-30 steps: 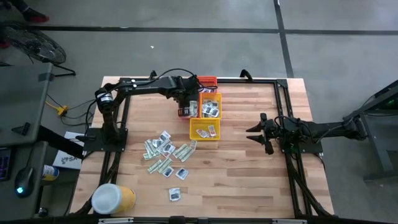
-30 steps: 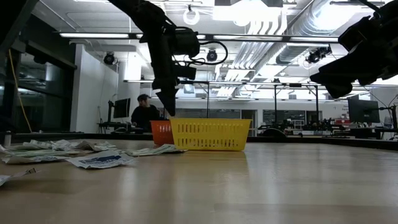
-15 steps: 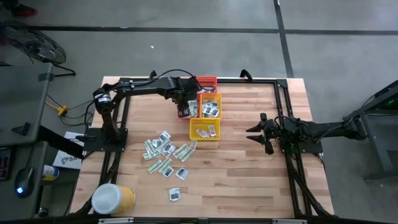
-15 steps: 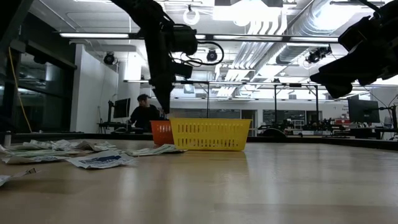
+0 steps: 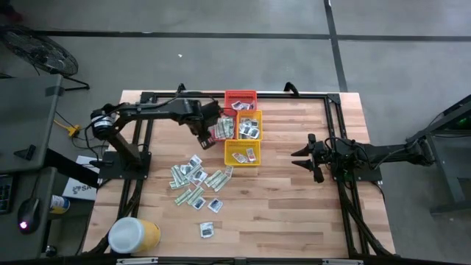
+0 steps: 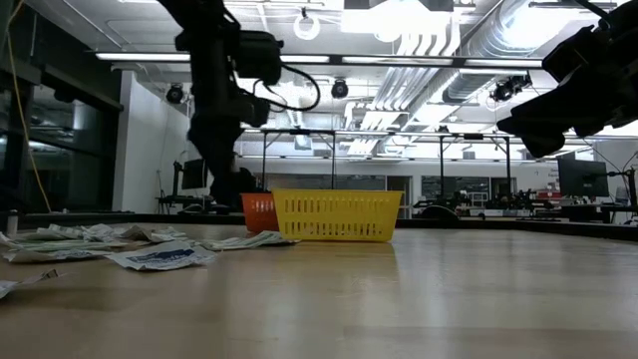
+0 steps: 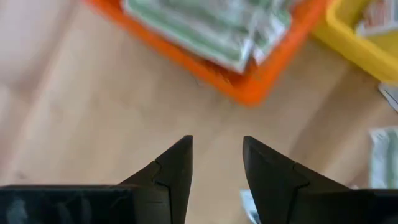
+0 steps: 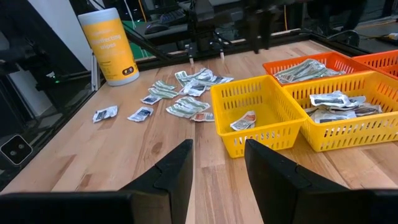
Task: Pick & Place First Aid Supplies
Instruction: Put the bandage into the bottom orange bin
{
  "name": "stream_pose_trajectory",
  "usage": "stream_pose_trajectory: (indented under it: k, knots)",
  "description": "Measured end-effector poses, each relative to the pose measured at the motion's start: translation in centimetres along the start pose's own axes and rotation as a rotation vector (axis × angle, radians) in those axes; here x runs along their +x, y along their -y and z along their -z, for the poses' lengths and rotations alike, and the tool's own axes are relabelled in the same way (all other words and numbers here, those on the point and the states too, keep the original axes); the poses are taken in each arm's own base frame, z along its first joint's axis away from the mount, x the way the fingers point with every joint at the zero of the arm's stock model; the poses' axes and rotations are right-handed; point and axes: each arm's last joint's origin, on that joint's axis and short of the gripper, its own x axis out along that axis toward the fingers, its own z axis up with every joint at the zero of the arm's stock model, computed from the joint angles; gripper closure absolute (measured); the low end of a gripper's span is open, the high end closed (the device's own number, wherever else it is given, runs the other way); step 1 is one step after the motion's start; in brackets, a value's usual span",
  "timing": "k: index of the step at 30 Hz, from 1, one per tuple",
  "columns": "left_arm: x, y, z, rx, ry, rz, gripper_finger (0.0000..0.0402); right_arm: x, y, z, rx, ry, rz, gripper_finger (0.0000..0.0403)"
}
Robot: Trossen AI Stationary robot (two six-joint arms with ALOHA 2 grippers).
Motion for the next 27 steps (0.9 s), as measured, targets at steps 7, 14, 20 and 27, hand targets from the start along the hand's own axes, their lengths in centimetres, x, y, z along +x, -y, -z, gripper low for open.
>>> stream_pose_trajectory:
  k: [7,14,20,27]
  knots:
    - [1.0,1.3,3.4,-0.190,-0.119,0.167,0.0263,0.0,0.0,0.0,0.000,0.000,0.000,0.0263]
    - [2.6,2.4,5.8,-0.250,-0.243,0.236,0.0263,0.0,0.0,0.0,0.000,-0.001,0.000,0.0263]
    - [3.5,2.8,6.7,-0.295,-0.270,0.250,0.0263,0.0,0.0,0.0,0.000,0.000,0.000,0.0263]
    - [3.9,3.1,6.5,-0.304,-0.252,0.272,0.0263,0.0,0.0,0.0,0.000,0.000,0.000,0.0263]
